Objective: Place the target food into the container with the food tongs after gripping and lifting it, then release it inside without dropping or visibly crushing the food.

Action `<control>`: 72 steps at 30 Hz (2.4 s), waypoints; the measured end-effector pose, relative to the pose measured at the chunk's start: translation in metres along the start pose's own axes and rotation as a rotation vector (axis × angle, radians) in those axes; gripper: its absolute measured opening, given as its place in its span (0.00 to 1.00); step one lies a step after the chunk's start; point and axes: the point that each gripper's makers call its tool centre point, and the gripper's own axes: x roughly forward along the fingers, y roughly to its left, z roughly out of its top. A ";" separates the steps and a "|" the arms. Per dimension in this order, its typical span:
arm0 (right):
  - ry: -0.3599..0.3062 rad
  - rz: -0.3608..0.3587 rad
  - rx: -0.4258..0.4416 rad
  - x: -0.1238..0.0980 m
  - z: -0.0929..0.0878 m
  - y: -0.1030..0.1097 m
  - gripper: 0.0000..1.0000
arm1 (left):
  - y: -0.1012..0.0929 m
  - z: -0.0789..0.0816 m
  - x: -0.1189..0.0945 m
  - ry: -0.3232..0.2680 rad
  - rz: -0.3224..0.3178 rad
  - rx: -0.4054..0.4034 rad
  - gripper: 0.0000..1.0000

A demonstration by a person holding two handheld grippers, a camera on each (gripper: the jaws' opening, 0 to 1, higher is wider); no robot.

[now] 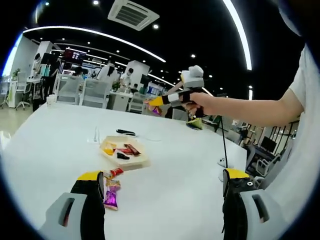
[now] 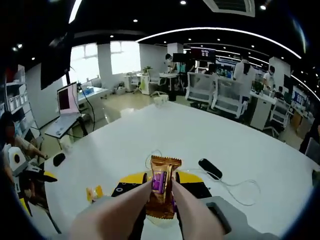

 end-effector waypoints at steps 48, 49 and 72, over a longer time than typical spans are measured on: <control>-0.039 -0.028 0.184 0.030 -0.017 -0.007 0.23 | 0.045 0.003 0.026 0.006 0.003 -0.061 0.99; -0.039 -0.028 0.179 0.030 -0.018 -0.006 0.23 | 0.045 0.003 0.026 0.007 0.002 -0.060 0.99; -0.082 -0.001 0.275 -0.008 -0.038 0.062 0.28 | 0.025 0.006 -0.010 -0.029 -0.022 -0.034 0.99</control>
